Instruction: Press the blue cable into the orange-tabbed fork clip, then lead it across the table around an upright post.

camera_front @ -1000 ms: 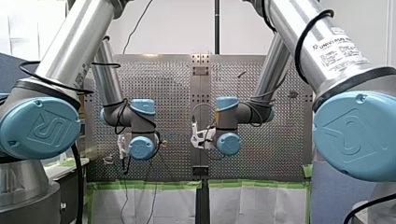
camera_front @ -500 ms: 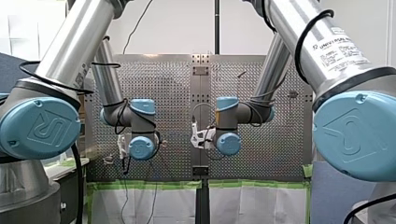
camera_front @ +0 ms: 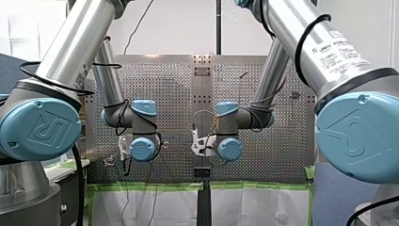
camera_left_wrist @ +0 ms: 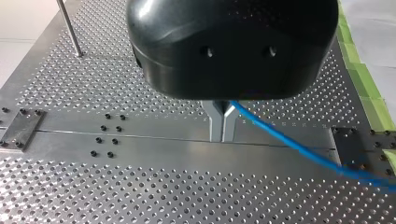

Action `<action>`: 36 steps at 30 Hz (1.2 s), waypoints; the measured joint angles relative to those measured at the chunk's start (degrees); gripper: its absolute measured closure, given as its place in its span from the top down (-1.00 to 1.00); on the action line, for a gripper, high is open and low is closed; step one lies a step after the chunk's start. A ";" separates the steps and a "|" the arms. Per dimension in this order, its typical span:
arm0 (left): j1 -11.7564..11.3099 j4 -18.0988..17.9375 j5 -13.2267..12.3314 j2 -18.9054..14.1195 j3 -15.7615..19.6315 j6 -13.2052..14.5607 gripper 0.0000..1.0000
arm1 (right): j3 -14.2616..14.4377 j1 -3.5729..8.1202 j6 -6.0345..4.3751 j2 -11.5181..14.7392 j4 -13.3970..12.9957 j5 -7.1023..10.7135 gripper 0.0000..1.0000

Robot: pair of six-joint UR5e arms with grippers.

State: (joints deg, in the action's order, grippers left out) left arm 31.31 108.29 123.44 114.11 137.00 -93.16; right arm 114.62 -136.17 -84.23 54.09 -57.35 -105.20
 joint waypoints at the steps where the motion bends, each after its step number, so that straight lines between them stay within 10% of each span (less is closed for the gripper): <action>1: 0.00 0.00 0.00 0.00 0.00 0.00 -1.00 | -0.02 0.00 0.00 -0.45 0.07 0.00 -1.00; 12: 0.00 0.00 0.00 0.00 0.00 0.00 -1.00 | -0.05 -0.02 0.01 -4.91 0.21 -0.01 -1.00; 36: 0.00 0.00 0.00 0.00 0.00 0.00 -1.00 | -0.05 -0.02 0.01 -5.26 0.21 -0.01 -1.00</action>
State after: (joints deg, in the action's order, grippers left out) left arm 31.31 108.29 123.44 114.11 137.00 -93.16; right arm 114.58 -136.19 -84.22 48.83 -57.14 -105.21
